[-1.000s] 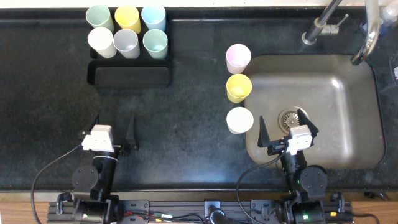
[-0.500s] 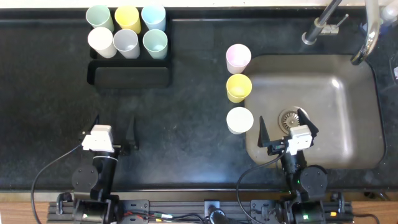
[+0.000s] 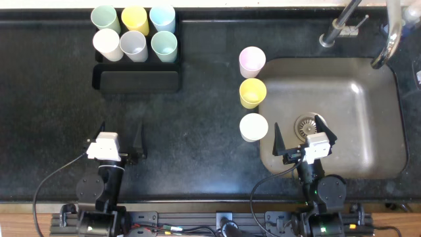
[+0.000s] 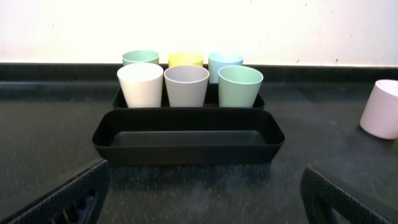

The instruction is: Store Cups

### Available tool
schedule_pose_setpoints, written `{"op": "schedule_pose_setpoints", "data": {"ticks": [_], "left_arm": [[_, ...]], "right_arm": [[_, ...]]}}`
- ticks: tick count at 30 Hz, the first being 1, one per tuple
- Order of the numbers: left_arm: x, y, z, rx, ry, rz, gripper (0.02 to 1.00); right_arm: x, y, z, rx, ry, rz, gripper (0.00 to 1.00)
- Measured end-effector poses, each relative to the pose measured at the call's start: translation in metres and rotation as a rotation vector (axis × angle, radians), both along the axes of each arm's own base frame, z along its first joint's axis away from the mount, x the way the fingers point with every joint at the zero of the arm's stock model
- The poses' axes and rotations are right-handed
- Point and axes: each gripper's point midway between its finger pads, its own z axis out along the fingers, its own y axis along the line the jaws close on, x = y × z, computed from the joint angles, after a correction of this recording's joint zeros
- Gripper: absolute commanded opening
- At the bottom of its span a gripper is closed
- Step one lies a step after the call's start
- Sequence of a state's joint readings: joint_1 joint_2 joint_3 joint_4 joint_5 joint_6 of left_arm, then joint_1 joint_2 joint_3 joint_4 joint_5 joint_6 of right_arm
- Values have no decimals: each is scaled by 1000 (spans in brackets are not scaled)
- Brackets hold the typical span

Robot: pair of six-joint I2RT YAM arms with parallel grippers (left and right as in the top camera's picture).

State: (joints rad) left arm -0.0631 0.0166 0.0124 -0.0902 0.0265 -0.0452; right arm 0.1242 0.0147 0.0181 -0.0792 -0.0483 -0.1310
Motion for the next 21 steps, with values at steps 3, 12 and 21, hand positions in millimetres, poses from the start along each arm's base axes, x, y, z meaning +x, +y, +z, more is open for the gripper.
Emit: {"op": "schedule_pose_setpoints", "data": {"ticks": [3, 12, 21], "left_arm": [[-4, 0, 2, -3, 39, 0, 1000], [-5, 1, 114, -95, 206, 19, 1000], [55, -51, 214, -86, 579, -84, 1000]], "right_arm": [[0, 0, 0, 0, 0, 0, 996], [0, 0, 0, 0, 0, 0, 998], [0, 0, 0, 1, -1, 0, 998]]}}
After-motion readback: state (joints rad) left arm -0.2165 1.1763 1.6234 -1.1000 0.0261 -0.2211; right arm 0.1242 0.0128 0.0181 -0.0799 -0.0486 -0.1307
